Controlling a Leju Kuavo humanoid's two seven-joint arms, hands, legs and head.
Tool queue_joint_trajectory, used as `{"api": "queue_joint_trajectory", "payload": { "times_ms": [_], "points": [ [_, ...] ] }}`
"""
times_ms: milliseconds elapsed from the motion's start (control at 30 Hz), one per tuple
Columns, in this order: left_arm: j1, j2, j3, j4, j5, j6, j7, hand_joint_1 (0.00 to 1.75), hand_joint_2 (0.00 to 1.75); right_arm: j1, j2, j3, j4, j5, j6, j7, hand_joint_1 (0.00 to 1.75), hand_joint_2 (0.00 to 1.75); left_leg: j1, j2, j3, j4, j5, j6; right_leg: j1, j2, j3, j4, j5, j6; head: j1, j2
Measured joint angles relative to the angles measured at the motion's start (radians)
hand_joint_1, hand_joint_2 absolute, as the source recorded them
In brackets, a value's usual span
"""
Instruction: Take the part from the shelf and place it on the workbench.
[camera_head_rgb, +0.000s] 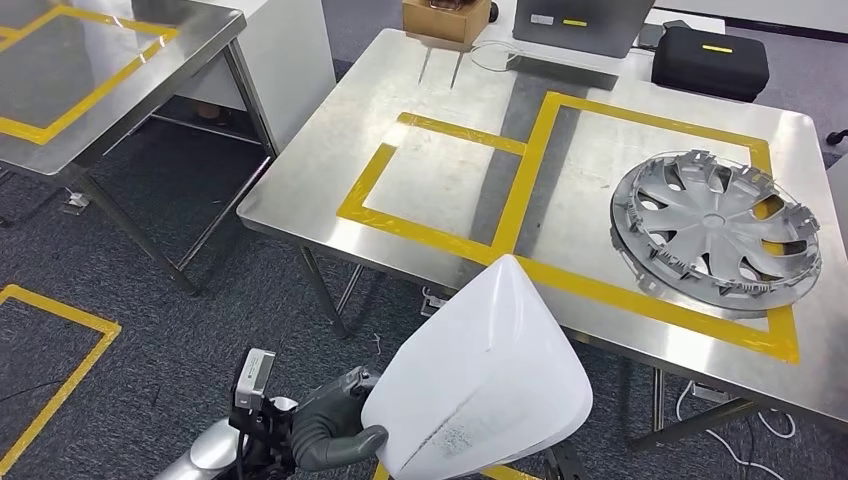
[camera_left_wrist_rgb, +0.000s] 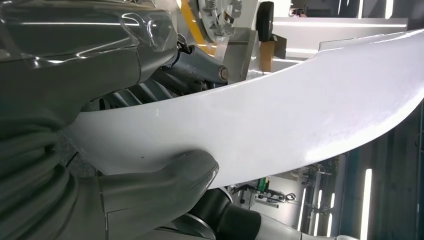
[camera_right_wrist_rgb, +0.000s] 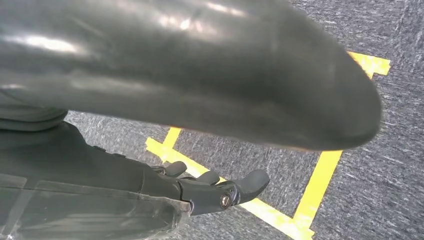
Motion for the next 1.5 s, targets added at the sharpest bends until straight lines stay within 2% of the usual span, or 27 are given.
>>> {"api": "queue_joint_trajectory", "payload": {
  "times_ms": [67,100,133,167,233,300,367,433,467,500,533,567,633,700,800,867,933,1000,1033,1100,1133,1167,1267,1333,1367,1433,1500],
  "points": [
    [0.000,0.000,0.000,0.000,-0.001,0.000,0.000,1.75,1.75,0.001,-0.002,0.000,0.000,0.000,0.000,0.000,0.00,0.00,0.005,-0.003,0.021,0.003,-0.019,-0.013,-0.011,-0.003,0.031,-0.121,0.074,0.035,0.000,0.000],
    [0.000,0.000,0.000,0.000,-0.001,0.000,0.000,1.75,1.75,0.001,-0.001,0.001,0.000,0.000,0.000,0.000,0.00,0.00,0.006,-0.003,0.031,0.008,-0.030,-0.020,-0.015,-0.007,0.050,-0.187,0.113,0.047,0.002,0.000],
    [0.000,0.000,0.000,0.000,-0.001,-0.001,0.000,1.75,1.75,0.000,0.000,0.001,0.000,0.000,0.000,0.000,0.00,0.00,0.005,-0.003,0.035,0.013,-0.041,-0.028,-0.016,-0.011,0.067,-0.235,0.138,0.044,0.003,0.000],
    [0.000,0.001,0.000,0.000,-0.002,-0.001,0.000,1.75,1.75,0.000,0.001,0.001,0.000,0.001,0.000,0.000,0.00,0.00,0.004,-0.003,0.036,0.019,-0.050,-0.035,-0.015,-0.015,0.074,-0.257,0.152,0.033,0.003,0.000],
    [-0.001,0.001,0.000,-0.002,-0.003,-0.002,0.000,1.75,1.75,0.000,0.002,0.001,0.000,0.000,-0.003,-0.001,0.00,0.00,0.004,-0.001,0.033,0.027,-0.062,-0.044,-0.013,-0.015,0.078,-0.256,0.148,0.001,0.000,0.000],
    [-0.001,0.002,0.001,-0.003,-0.004,-0.003,0.000,1.75,1.75,0.002,0.004,0.001,0.000,-0.001,-0.009,-0.004,0.00,0.00,0.010,0.003,0.022,0.058,-0.068,-0.052,-0.015,-0.010,0.089,-0.255,0.142,-0.012,-0.002,0.000],
    [-0.003,0.002,0.001,-0.005,-0.004,-0.004,0.000,1.75,1.75,0.002,0.005,0.001,0.000,-0.003,-0.013,-0.008,0.00,0.00,0.014,0.008,-0.034,0.158,-0.086,-0.064,-0.014,-0.007,0.106,-0.256,0.130,-0.025,-0.004,0.000],
    [-0.003,0.002,0.001,-0.006,-0.005,-0.005,0.000,1.75,1.75,0.001,0.005,0.001,0.000,-0.003,-0.014,-0.010,0.00,0.00,0.016,0.011,-0.125,0.296,-0.134,-0.072,-0.009,-0.005,0.121,-0.256,0.116,-0.033,-0.005,0.000],
    [-0.003,0.003,0.000,-0.006,-0.005,-0.004,0.000,1.75,1.75,0.002,0.005,0.001,0.000,-0.003,-0.014,-0.010,0.00,0.00,0.016,0.011,-0.164,0.340,-0.153,-0.072,-0.005,-0.003,0.129,-0.256,0.108,-0.035,-0.005,0.000],
    [-0.003,0.003,0.000,-0.006,-0.005,-0.004,0.000,1.75,1.75,0.003,0.006,0.001,0.000,-0.003,-0.014,-0.011,0.00,0.00,0.015,0.011,-0.186,0.351,-0.154,-0.067,0.000,-0.002,0.139,-0.256,0.100,-0.036,-0.005,0.000],
    [-0.003,0.003,0.000,-0.006,-0.005,-0.003,0.000,1.75,1.75,0.003,0.006,0.001,0.000,-0.003,-0.014,-0.011,0.00,0.00,0.012,0.011,-0.189,0.325,-0.132,-0.057,0.006,0.000,0.151,-0.256,0.092,-0.038,-0.005,0.000],
    [-0.003,0.004,0.000,-0.006,-0.005,-0.002,0.000,1.75,1.75,0.003,0.006,0.001,0.000,-0.003,-0.014,-0.011,0.00,0.00,0.006,0.010,-0.176,0.269,-0.091,-0.040,0.013,0.002,0.163,-0.257,0.083,-0.040,-0.005,0.000],
    [-0.004,0.004,0.001,-0.007,-0.005,-0.001,0.000,1.75,1.75,0.003,0.011,0.001,0.000,-0.004,-0.014,-0.012,0.00,0.00,-0.017,0.010,-0.131,0.132,0.003,0.006,0.020,0.004,0.183,-0.261,0.067,-0.041,-0.003,0.000],
    [-0.004,0.005,0.004,-0.009,-0.006,0.000,0.000,1.75,1.75,0.002,0.017,0.001,-0.001,-0.004,-0.013,-0.013,0.00,0.00,-0.037,0.009,-0.101,0.054,0.041,0.036,0.022,0.005,0.196,-0.267,0.058,-0.037,0.000,0.000],
    [-0.003,0.005,0.005,-0.012,-0.006,-0.001,0.000,1.75,1.75,0.003,0.019,0.002,-0.001,-0.005,-0.011,-0.012,0.00,0.00,-0.039,0.009,-0.060,0.014,0.041,0.044,0.027,0.001,0.214,-0.263,0.059,-0.023,-0.002,0.000],
    [-0.004,0.003,0.005,-0.015,-0.006,-0.002,0.000,1.75,1.75,0.001,0.018,0.002,-0.001,-0.009,-0.011,-0.012,0.00,0.00,-0.030,0.009,-0.029,-0.004,0.040,0.043,0.026,0.001,0.182,-0.193,0.041,-0.021,0.001,0.000],
    [-0.004,0.001,0.004,-0.015,-0.007,-0.002,0.000,1.75,1.75,-0.001,0.013,0.002,-0.001,-0.013,-0.011,-0.012,0.00,0.00,-0.026,0.007,-0.020,-0.007,0.031,0.039,0.018,0.000,0.097,-0.063,-0.001,-0.020,0.003,0.000],
    [-0.001,0.000,0.002,-0.015,-0.007,-0.002,0.000,1.75,1.75,0.002,0.008,0.002,-0.001,-0.016,-0.011,-0.011,0.00,0.00,-0.022,0.002,-0.015,-0.005,0.019,0.030,0.008,0.000,0.027,0.008,-0.023,-0.007,0.004,0.000],
    [0.000,0.000,0.001,-0.015,-0.007,-0.002,0.000,1.75,1.75,0.004,0.006,0.002,-0.001,-0.016,-0.011,-0.011,0.00,0.00,-0.019,0.000,-0.011,-0.002,0.012,0.024,0.003,-0.001,0.019,-0.010,-0.006,0.007,0.004,0.000],
    [0.000,0.000,0.000,-0.015,-0.007,-0.002,0.000,1.75,1.75,0.006,0.004,0.002,0.000,-0.017,-0.011,-0.011,0.00,0.00,-0.012,-0.001,0.001,0.009,-0.006,0.008,-0.010,-0.004,0.050,-0.138,0.075,0.040,0.004,0.000],
    [0.000,0.000,0.000,-0.015,-0.007,-0.002,0.000,1.75,1.75,0.005,0.004,0.002,0.000,-0.018,-0.011,-0.011,0.00,0.00,-0.010,-0.001,0.005,0.017,-0.015,0.000,-0.012,-0.007,0.067,-0.199,0.104,0.046,0.005,0.000],
    [0.000,0.000,0.000,-0.015,-0.007,-0.002,0.000,1.75,1.75,0.005,0.005,0.002,-0.001,-0.018,-0.011,-0.011,0.00,0.00,-0.010,-0.001,0.004,0.026,-0.023,-0.008,-0.012,-0.010,0.080,-0.237,0.123,0.039,0.005,0.000],
    [0.001,0.001,0.000,-0.015,-0.009,-0.002,0.001,1.75,1.75,0.007,0.007,0.002,0.000,-0.022,-0.010,-0.010,0.00,0.00,-0.010,0.003,0.001,0.045,-0.043,-0.026,-0.008,-0.010,0.087,-0.244,0.129,-0.006,0.000,0.000],
    [0.000,0.002,0.000,-0.015,-0.010,-0.002,0.002,1.75,1.75,0.008,0.007,0.001,0.000,-0.024,-0.009,-0.010,0.00,0.00,-0.005,0.006,-0.008,0.069,-0.060,-0.037,-0.012,-0.002,0.095,-0.246,0.130,-0.016,-0.003,0.000],
    [-0.001,0.002,0.001,-0.015,-0.010,-0.002,0.003,1.75,1.75,0.007,0.007,0.001,0.000,-0.025,-0.008,-0.010,0.00,0.00,-0.001,0.008,-0.025,0.106,-0.080,-0.044,-0.014,0.003,0.101,-0.246,0.128,-0.019,-0.004,0.000],
    [-0.001,0.003,0.000,-0.015,-0.009,-0.001,0.005,1.75,1.75,0.007,0.007,0.001,0.000,-0.030,-0.008,-0.010,0.00,0.00,0.007,0.010,-0.095,0.236,-0.135,-0.059,-0.011,0.013,0.107,-0.246,0.124,-0.026,-0.005,0.000],
    [0.000,0.003,0.000,-0.013,-0.009,0.002,0.007,1.75,1.75,0.009,0.007,0.000,0.000,-0.035,-0.008,-0.010,0.00,0.00,0.011,0.010,-0.163,0.340,-0.164,-0.064,-0.008,0.024,0.109,-0.246,0.120,-0.031,-0.006,0.000]
  ]
}}
